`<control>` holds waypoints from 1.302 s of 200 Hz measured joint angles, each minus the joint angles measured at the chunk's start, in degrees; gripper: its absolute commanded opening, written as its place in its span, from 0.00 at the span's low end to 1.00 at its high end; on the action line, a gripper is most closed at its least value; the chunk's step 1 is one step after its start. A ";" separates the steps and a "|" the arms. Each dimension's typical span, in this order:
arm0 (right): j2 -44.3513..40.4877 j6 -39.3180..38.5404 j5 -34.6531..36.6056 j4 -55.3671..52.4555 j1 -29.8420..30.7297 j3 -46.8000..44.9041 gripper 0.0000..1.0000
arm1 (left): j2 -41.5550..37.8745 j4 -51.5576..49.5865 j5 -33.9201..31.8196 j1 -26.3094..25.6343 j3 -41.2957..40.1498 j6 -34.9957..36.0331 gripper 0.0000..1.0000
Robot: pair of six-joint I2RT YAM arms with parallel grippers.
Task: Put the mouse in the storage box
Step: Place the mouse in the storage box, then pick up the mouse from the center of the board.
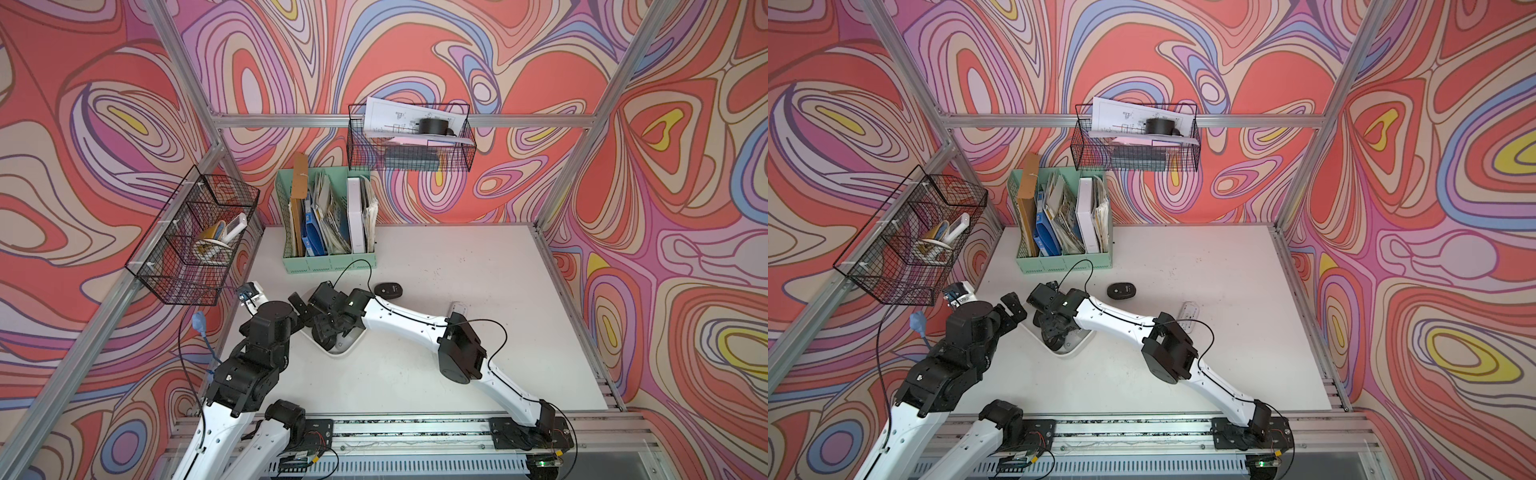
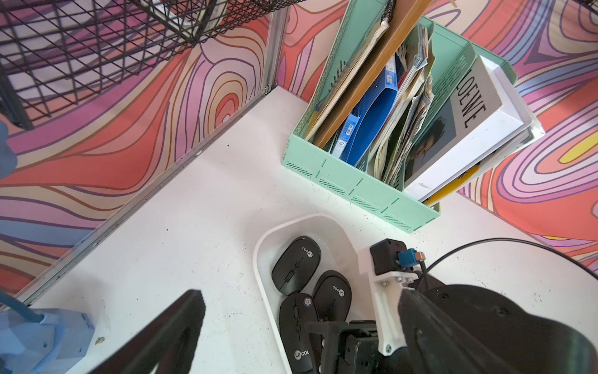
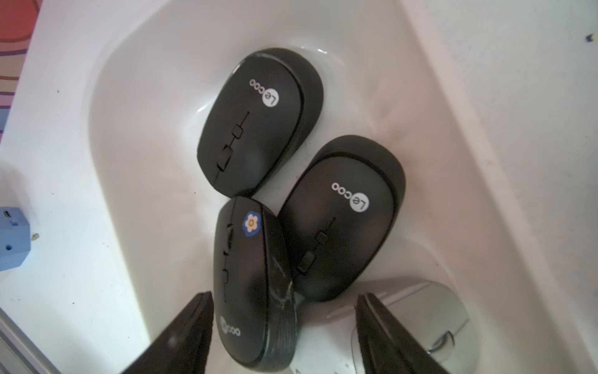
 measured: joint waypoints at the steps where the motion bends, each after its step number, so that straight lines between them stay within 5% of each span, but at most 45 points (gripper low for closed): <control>1: -0.22 0.00 0.02 0.15 -0.02 -0.44 0.72 | 0.00 0.00 0.00 0.00 0.00 -0.02 0.99; 182: -56.13 6.58 5.60 5.35 -16.94 -63.21 0.74 | 7.28 1.92 8.26 0.00 0.00 0.94 0.99; 260: -65.13 9.31 -2.16 9.73 -22.12 -79.82 0.74 | 10.27 3.10 12.02 0.00 0.00 0.87 0.99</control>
